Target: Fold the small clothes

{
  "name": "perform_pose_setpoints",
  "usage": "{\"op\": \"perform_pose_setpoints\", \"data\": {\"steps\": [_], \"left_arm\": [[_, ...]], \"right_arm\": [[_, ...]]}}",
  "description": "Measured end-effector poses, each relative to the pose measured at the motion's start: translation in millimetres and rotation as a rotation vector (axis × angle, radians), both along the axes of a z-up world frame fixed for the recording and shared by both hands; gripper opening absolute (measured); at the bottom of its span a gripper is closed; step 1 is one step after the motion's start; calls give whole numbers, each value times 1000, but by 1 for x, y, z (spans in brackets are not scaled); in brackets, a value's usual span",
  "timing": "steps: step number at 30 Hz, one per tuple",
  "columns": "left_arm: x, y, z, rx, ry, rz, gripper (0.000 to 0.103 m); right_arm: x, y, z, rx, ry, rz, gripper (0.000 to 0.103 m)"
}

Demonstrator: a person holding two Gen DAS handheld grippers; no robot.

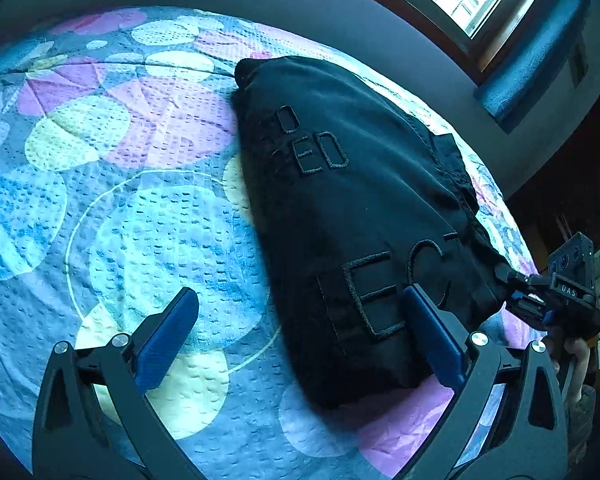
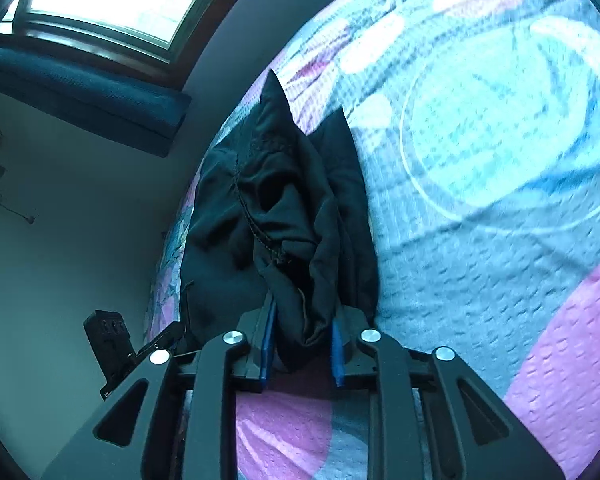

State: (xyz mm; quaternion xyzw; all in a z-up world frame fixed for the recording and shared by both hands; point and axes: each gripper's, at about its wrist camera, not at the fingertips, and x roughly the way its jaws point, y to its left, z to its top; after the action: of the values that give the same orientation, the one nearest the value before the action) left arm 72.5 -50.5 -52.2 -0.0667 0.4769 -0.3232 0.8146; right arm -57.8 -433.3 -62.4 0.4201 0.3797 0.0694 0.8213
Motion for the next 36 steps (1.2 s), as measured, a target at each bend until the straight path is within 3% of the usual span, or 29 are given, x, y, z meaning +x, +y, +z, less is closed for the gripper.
{"op": "perform_pose_setpoints", "data": {"steps": [2,6,11,13,17,22,23,26,29,33,36], "left_arm": [[1,-2,-2,0,3,-10,101],[-2,-7,-5,4,9,-22,101],[1,-4,-8,-24,45,-24,101],[2,-3,-9,-32,46,-30,101],[3,-3,-9,-41,49,-42,101],[6,-1,-11,-54,68,-42,101],[5,-1,-10,-54,69,-39,101],[5,1,-9,-52,72,-30,101],[6,6,-7,-54,72,-25,101],[12,20,-3,-77,77,0,101],[18,29,-6,-88,94,11,101]], "right_arm": [[9,-3,17,-50,-26,-3,32],[50,-12,29,-75,-38,-6,47],[97,-22,36,-148,19,-17,49],[92,-21,37,-151,33,-23,49],[55,-9,32,-173,42,12,60],[18,-5,17,-156,63,-12,60],[14,-5,17,-144,53,-17,58],[14,3,18,-124,41,18,30],[18,18,25,-134,37,50,22],[10,31,37,25,-45,92,18],[-3,19,22,-30,-18,34,15]]}}
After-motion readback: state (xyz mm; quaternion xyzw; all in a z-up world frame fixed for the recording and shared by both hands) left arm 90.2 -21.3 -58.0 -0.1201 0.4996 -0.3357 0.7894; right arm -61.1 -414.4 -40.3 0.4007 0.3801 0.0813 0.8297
